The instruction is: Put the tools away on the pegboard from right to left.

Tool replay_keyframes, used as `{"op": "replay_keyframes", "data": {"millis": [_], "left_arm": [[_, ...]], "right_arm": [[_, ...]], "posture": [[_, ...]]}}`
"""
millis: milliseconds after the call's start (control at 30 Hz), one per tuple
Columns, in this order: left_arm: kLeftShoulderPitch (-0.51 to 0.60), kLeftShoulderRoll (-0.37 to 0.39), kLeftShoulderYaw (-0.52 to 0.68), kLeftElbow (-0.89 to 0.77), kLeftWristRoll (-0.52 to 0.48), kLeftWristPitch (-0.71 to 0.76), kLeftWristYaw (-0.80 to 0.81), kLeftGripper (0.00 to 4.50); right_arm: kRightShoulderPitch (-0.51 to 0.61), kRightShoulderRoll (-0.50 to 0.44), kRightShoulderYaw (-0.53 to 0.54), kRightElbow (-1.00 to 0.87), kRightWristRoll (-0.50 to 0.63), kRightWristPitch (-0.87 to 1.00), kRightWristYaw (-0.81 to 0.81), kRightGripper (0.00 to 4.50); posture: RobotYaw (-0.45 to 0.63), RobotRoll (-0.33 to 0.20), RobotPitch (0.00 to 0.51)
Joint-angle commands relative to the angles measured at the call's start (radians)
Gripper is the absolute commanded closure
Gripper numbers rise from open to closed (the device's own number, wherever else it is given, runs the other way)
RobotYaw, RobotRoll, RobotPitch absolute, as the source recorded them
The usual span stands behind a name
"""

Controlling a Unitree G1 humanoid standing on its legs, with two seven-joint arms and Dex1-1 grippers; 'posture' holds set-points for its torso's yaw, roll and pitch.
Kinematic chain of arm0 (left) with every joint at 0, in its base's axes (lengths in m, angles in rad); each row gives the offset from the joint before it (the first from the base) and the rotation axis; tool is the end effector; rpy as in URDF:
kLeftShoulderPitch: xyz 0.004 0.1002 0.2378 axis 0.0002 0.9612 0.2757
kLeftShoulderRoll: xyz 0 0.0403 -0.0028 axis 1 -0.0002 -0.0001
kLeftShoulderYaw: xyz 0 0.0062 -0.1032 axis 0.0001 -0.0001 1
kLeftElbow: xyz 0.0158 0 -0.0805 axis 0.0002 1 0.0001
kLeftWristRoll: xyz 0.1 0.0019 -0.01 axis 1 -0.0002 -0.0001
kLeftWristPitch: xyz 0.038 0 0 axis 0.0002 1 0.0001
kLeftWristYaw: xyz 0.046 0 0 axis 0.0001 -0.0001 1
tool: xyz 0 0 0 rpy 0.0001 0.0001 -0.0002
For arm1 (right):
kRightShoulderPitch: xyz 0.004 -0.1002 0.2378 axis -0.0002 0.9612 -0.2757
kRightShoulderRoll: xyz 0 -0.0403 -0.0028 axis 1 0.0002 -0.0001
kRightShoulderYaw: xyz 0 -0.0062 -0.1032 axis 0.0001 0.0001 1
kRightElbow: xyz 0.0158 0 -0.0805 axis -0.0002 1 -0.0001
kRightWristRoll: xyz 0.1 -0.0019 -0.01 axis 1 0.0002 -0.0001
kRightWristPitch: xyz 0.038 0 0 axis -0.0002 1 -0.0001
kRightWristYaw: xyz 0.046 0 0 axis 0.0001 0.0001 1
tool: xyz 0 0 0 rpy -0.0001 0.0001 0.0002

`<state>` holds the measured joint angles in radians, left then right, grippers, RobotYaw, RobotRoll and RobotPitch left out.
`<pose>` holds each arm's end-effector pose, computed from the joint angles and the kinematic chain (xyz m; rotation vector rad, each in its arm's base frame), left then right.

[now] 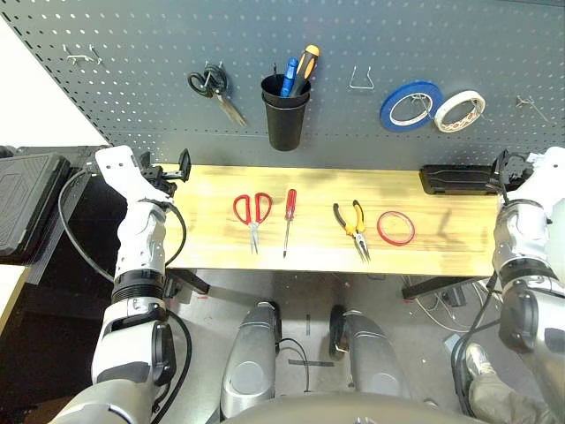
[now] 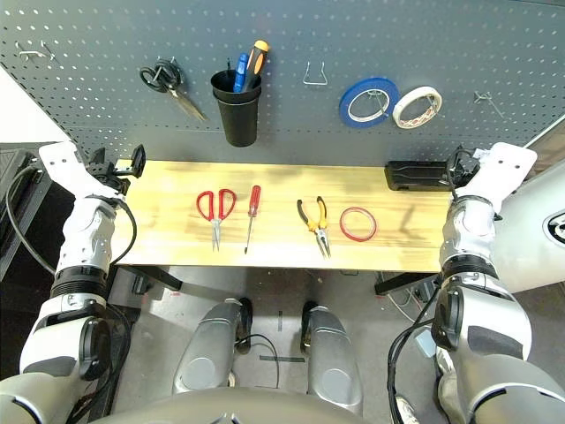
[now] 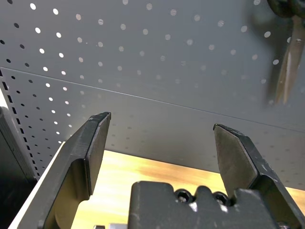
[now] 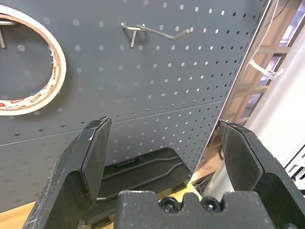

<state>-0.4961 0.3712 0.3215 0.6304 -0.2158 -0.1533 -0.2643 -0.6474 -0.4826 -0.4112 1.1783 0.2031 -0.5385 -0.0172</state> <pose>0.2818 0.2737 0.0875 0.0098 -0.1148 0.0770 0.2765 -0.3113 0.0703 -0.0104 -0.1592 -0.5458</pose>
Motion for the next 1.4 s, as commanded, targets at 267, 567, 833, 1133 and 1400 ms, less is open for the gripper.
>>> {"op": "replay_keyframes", "data": {"millis": [267, 567, 833, 1133, 1400], "left_arm": [[0.053, -0.01, -0.04, -0.082, -0.001, 0.041, -0.044, 0.01], [0.177, -0.001, -0.177, -0.331, 0.005, 0.191, -0.186, 0.01], [0.223, 0.07, -0.357, -0.545, 0.014, 0.429, -0.365, 0.01], [0.21, 0.129, -0.456, -0.611, 0.043, 0.524, -0.449, 0.01], [0.211, 0.141, -0.491, -0.667, 0.059, 0.58, -0.466, 0.01]], "right_arm": [[-0.001, -0.005, 0.058, 0.015, -0.052, 0.048, 0.08, 0.0], [-0.023, -0.085, 0.159, 0.019, -0.111, 0.243, 0.293, 0.0], [-0.064, -0.135, 0.299, 0.005, -0.201, 0.393, 0.574, 0.0], [-0.097, -0.112, 0.438, 0.002, -0.287, 0.479, 0.805, 0.0], [-0.097, -0.06, 0.549, 0.008, -0.362, 0.508, 0.912, 0.0]], "posture": [[0.24, 0.0, 0.183], [0.24, 0.0, 0.201], [0.23, 0.0, 0.228], [0.22, 0.0, 0.247], [0.25, 0.0, 0.285]]}}
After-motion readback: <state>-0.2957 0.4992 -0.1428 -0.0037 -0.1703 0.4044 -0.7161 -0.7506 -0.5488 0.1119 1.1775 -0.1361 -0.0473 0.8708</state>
